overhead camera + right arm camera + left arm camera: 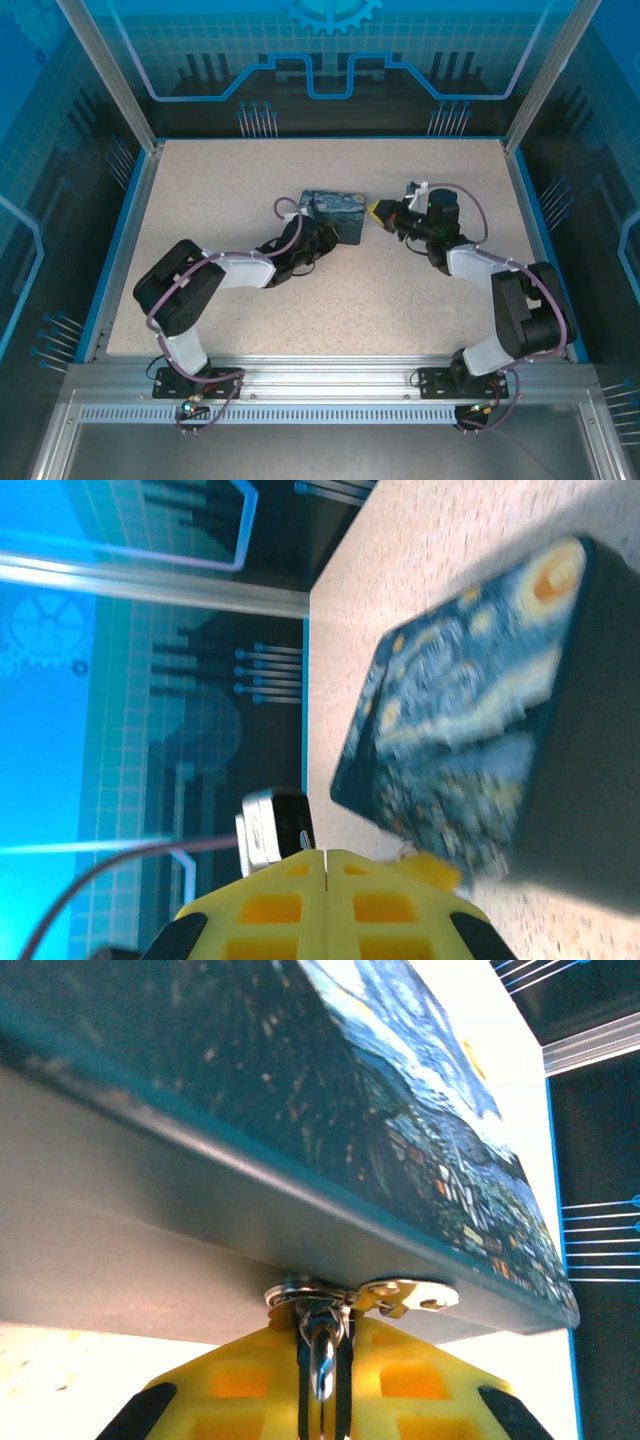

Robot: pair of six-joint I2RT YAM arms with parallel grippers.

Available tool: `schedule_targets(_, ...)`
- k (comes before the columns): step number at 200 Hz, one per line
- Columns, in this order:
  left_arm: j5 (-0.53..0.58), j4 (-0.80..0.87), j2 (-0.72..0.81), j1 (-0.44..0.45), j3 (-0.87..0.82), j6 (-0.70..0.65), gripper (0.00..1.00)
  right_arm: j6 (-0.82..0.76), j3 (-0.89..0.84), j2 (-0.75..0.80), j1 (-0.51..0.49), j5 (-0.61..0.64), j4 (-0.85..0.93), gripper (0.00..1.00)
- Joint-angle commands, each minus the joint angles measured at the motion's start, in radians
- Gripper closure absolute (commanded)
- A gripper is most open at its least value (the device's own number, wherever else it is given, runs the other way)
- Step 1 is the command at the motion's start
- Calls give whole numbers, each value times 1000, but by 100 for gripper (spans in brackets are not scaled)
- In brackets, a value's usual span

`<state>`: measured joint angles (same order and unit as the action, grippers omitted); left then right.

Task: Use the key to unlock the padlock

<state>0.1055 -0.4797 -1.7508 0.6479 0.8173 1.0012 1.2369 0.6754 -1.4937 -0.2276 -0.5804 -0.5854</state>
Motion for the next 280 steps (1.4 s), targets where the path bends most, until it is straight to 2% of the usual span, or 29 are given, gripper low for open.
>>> schedule_targets(1,-64,-48,64,-21,-21,36,100,-28,-62,50,-52,-24,53,100)
schedule_targets(57,-150,-151,94,-42,-60,120,100,0,-160,74,-146,8,19,100)
schedule_targets(118,-231,-277,85,-63,-91,295,100,57,-188,43,-145,37,-47,100)
schedule_targets(186,-280,-518,-33,-71,-116,513,100,118,-201,46,-126,54,-96,100)
schedule_targets(225,-283,-487,-30,-69,-113,495,100,133,-199,50,-117,54,-113,100)
schedule_targets(280,-325,-336,4,-68,-81,379,100,122,-167,61,-74,32,-92,100)
